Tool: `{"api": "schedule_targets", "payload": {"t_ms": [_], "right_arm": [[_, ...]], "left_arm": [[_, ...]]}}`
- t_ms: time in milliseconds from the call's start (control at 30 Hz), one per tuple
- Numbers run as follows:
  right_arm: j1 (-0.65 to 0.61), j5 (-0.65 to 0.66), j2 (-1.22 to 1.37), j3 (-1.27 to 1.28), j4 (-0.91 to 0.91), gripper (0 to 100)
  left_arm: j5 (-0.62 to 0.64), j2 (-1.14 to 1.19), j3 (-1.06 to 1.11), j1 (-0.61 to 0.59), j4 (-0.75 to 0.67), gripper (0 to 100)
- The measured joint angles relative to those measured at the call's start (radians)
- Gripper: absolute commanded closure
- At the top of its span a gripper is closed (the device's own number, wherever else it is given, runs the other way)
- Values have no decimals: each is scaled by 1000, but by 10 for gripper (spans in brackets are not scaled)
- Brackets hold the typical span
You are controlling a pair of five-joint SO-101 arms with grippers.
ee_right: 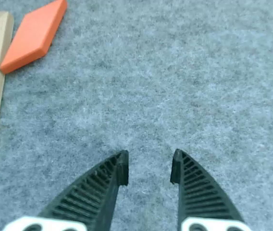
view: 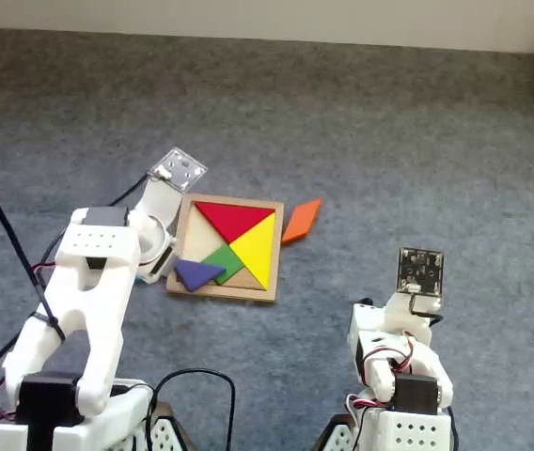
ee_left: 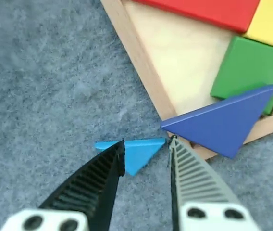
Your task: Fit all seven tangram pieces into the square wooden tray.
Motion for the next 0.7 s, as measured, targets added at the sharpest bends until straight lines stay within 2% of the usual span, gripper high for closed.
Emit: {"api": "schedule_targets", "payload": {"t_ms": [467, 700], "right_arm": [[0, 0, 0, 0, 0, 843], [0, 0, 0, 0, 0, 843]], "left_arm": [[0, 0, 0, 2, -14, 845], [0, 0, 54, 2, -91, 845]]}}
